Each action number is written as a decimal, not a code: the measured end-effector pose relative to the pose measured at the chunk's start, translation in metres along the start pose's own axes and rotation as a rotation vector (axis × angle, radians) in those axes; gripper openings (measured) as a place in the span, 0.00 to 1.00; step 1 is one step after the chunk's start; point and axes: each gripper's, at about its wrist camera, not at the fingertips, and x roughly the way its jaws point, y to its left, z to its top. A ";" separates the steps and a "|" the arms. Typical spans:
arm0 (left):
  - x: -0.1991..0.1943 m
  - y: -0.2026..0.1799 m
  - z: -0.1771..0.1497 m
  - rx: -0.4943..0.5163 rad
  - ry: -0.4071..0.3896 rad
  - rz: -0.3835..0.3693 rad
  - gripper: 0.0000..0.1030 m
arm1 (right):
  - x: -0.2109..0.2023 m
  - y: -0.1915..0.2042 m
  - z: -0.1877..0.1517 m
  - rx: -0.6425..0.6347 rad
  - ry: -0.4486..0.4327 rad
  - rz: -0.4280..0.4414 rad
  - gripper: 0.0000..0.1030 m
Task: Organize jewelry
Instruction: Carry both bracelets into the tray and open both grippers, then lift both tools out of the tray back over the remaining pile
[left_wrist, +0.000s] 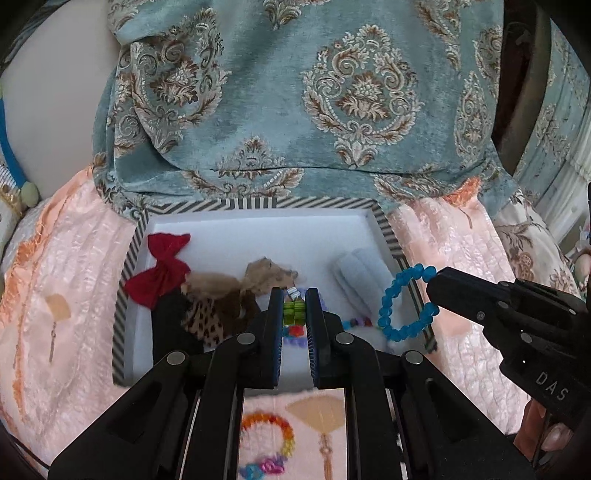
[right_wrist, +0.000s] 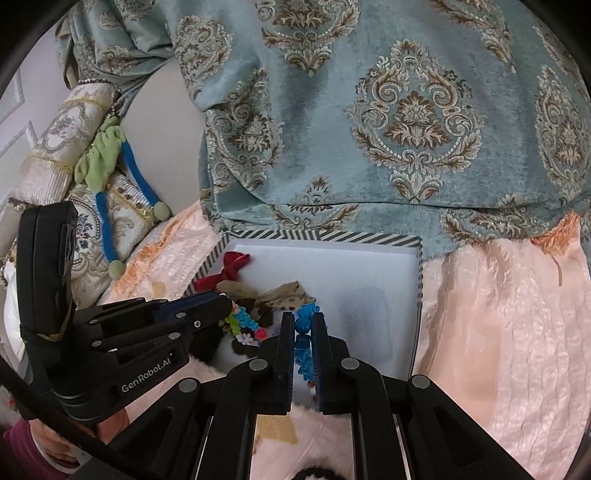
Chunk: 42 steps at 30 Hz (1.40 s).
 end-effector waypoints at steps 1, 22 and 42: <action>0.004 0.001 0.004 -0.001 0.001 0.003 0.10 | 0.003 -0.002 0.003 0.003 0.001 -0.002 0.08; 0.113 0.082 0.056 -0.159 0.054 0.151 0.10 | 0.132 -0.068 0.037 0.083 0.125 -0.140 0.08; 0.086 0.085 0.012 -0.189 0.025 0.181 0.54 | 0.101 -0.051 0.014 0.037 0.107 -0.162 0.41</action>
